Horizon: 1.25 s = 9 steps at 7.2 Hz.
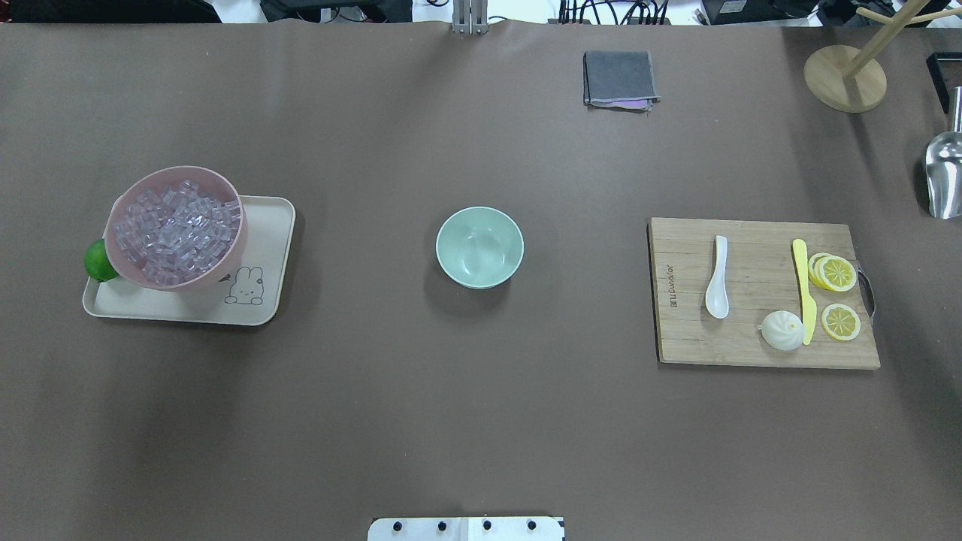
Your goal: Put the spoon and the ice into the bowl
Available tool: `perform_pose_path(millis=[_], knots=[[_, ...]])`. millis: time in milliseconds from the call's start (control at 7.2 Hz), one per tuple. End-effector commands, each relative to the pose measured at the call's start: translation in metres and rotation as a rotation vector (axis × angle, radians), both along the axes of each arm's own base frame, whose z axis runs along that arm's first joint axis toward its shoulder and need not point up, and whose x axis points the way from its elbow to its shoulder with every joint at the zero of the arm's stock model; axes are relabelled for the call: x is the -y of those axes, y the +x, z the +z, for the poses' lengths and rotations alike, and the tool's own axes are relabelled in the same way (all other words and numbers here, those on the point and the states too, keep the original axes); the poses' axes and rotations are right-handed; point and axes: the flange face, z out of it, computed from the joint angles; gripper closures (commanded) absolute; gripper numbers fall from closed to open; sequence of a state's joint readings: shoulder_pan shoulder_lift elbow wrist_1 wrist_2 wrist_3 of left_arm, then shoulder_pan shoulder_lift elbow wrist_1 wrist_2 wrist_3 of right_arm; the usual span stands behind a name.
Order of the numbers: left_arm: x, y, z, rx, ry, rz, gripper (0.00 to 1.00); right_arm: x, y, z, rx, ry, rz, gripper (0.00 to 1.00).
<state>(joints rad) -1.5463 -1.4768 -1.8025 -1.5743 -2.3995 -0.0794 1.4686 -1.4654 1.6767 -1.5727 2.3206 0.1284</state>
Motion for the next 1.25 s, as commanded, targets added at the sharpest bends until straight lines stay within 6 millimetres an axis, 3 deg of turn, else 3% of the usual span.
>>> perform_pose_path(millis=[0,139,417,1111], knots=[[-0.005,-0.002,0.000,0.004,-0.009,-0.001,0.02,-0.005,0.023,-0.004,0.025,-0.022,0.039,0.00],[-0.004,-0.002,-0.007,0.003,0.001,-0.003,0.02,-0.016,0.027,0.007,0.024,-0.027,0.038,0.00],[-0.007,0.000,0.000,0.002,-0.011,0.000,0.02,-0.052,0.030,-0.005,0.018,0.002,0.042,0.00],[-0.005,0.001,-0.003,-0.013,0.025,-0.001,0.02,-0.055,0.028,-0.006,0.039,-0.006,0.044,0.00]])
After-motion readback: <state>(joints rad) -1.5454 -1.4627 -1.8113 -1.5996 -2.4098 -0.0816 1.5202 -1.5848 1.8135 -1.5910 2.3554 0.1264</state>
